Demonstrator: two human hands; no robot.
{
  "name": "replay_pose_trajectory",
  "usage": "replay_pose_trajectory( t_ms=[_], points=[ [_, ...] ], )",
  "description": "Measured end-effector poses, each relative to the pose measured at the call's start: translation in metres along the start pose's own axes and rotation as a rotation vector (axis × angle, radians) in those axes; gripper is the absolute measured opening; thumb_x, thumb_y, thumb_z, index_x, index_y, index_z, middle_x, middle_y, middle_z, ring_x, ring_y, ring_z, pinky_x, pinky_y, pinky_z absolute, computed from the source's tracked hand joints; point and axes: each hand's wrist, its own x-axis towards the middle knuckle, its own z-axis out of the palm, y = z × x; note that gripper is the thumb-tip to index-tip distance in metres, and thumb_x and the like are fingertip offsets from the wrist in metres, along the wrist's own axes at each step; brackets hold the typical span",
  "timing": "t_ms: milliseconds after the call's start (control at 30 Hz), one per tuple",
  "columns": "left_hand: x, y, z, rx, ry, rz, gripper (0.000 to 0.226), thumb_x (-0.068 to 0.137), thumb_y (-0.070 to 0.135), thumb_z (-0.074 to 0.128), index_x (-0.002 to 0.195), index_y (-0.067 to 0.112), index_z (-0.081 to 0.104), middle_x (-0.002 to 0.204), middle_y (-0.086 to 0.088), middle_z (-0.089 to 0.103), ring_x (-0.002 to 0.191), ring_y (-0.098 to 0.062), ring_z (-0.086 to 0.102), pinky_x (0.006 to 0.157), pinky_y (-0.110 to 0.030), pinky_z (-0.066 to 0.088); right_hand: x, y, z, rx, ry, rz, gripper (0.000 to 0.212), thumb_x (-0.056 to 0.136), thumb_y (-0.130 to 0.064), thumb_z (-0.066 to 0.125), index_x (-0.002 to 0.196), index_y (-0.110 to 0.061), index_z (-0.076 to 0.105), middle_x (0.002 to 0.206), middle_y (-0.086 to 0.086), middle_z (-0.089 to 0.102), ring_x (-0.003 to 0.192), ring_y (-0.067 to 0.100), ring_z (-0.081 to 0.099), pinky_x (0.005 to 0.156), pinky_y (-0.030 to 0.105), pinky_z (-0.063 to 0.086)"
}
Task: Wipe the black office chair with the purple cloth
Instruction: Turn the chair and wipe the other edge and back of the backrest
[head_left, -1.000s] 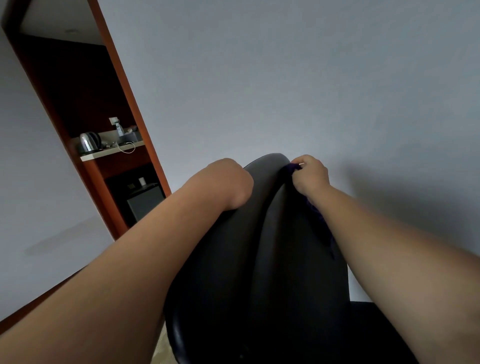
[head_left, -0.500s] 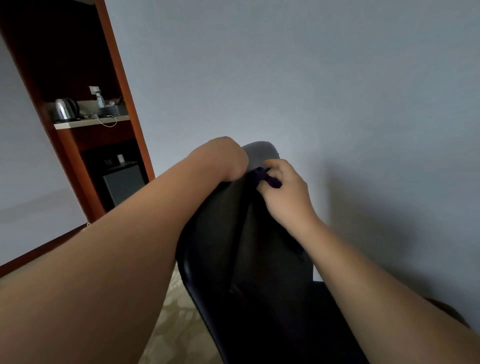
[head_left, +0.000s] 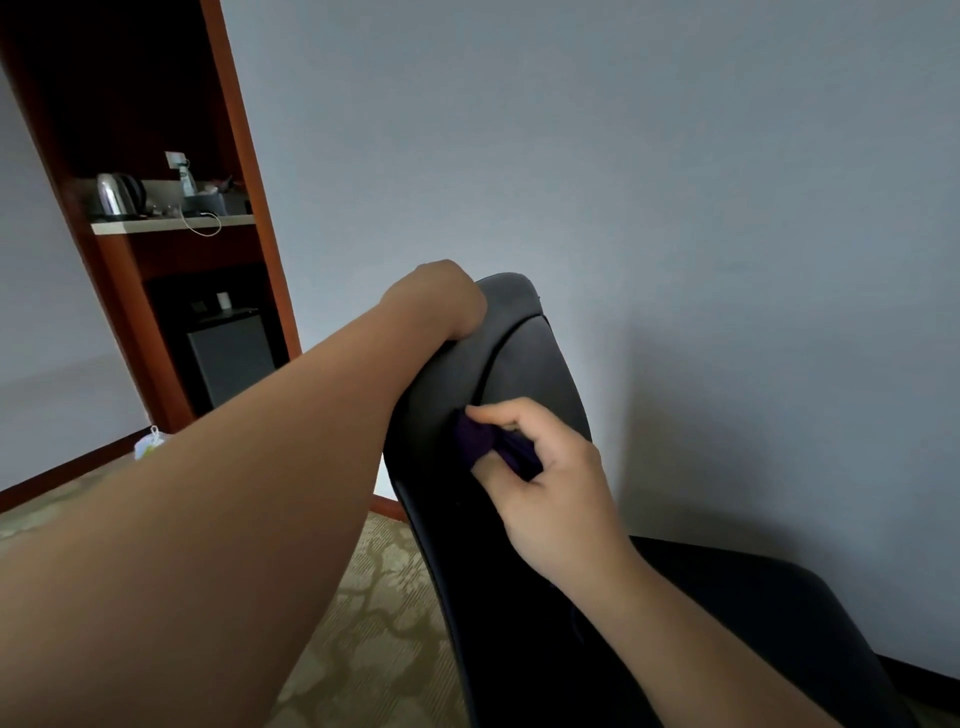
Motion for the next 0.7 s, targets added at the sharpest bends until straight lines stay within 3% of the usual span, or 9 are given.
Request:
replay_pose_trajectory(
  t_ms=[67,167,333,400,567,700],
  points=[
    [-0.003,-0.002,-0.001,0.02,-0.037,0.03,0.026,0.098,0.023,0.037,0.081,0.008,0.05,0.094,-0.007,0.056,0.073,-0.02,0.05,0.071,-0.034,0.039,0.003,-0.003,-0.002,-0.069,-0.016,-0.014,0.036,0.084,0.003,0.068,0.102,-0.028,0.074,0.097,-0.018,0.073,0.094,0.0,0.069,0.078,0.006,0.046],
    [-0.012,-0.006,-0.007,0.012,-0.17,0.088,0.034,0.099,0.028,0.038,0.122,0.009,0.054,0.125,-0.009,0.056,0.095,-0.025,0.05,0.086,-0.037,0.042,0.015,-0.006,-0.002,-0.167,-0.004,-0.009,0.037,0.082,0.002,0.065,0.096,-0.031,0.072,0.092,-0.02,0.072,0.088,0.002,0.068,0.073,0.008,0.047],
    [-0.032,-0.016,-0.012,-0.051,-0.21,0.155,0.036,0.099,0.03,0.04,0.132,0.016,0.046,0.134,-0.008,0.053,0.103,-0.024,0.048,0.084,-0.033,0.033,0.043,-0.007,-0.003,-0.305,0.02,0.114,0.039,0.081,-0.008,0.056,0.087,-0.045,0.065,0.089,-0.024,0.068,0.085,0.005,0.065,0.078,0.034,0.058],
    [-0.04,-0.017,-0.01,-0.066,-0.19,0.128,0.039,0.1,0.023,0.036,0.137,0.014,0.044,0.138,-0.01,0.051,0.113,-0.027,0.049,0.087,-0.033,0.034,0.055,-0.006,-0.003,-0.353,0.027,0.149,0.035,0.083,-0.009,0.054,0.084,-0.043,0.063,0.087,-0.022,0.066,0.086,0.009,0.063,0.078,0.037,0.058],
    [-0.058,-0.009,-0.012,-0.094,-0.128,0.07,0.035,0.101,0.013,0.033,0.133,0.007,0.048,0.132,-0.014,0.053,0.115,-0.03,0.052,0.084,-0.03,0.035,0.071,-0.006,-0.002,-0.408,0.009,0.216,0.032,0.086,-0.009,0.049,0.09,-0.038,0.063,0.089,-0.018,0.065,0.087,0.015,0.062,0.076,0.031,0.055],
    [-0.069,-0.003,-0.016,-0.101,-0.089,0.051,0.036,0.098,0.007,0.033,0.127,0.004,0.054,0.126,-0.015,0.057,0.1,-0.028,0.053,0.082,-0.031,0.039,0.055,-0.011,-0.014,-0.221,-0.029,0.24,0.035,0.087,-0.01,0.057,0.084,-0.043,0.066,0.088,-0.025,0.067,0.082,-0.007,0.062,0.061,0.002,0.041]
  ],
)
